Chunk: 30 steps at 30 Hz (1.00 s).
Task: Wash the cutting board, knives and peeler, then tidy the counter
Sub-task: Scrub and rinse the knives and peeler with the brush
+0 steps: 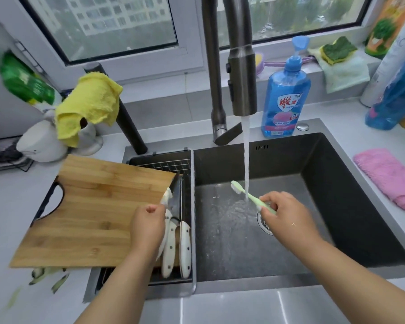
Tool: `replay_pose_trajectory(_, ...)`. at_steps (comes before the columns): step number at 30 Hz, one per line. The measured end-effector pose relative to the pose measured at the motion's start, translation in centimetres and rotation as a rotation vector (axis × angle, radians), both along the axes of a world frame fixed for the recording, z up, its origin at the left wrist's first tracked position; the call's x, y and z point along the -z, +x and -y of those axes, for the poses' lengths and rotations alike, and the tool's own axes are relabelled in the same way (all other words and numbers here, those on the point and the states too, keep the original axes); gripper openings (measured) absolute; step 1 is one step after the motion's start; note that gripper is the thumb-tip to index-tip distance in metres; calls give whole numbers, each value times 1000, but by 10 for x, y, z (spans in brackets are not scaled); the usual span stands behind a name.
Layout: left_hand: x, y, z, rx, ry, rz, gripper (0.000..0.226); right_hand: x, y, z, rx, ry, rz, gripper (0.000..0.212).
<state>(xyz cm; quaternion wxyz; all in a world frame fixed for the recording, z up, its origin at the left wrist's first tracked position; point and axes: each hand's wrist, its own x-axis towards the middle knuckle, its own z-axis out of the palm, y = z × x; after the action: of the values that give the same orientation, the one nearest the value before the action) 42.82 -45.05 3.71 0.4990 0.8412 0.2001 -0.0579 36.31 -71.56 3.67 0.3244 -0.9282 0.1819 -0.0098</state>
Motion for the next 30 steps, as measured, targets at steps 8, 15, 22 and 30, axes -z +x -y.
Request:
replay_pose_trajectory(8,29,22,-31,-125,510,11,33,7,-3,-3,-20,4,-26,13)
replay_pose_trajectory(15,40,28,-23,-83,700,-41,31,15,-5,4,-9,-18,-49,9)
replay_pose_trajectory(22,51,34,-28,-80,702,-93,25,22,-6,11,-6,-3,-60,6)
replay_pose_trajectory(30,32,37,-10,-146,587,77,28,25,-4,17,2,3,-64,10)
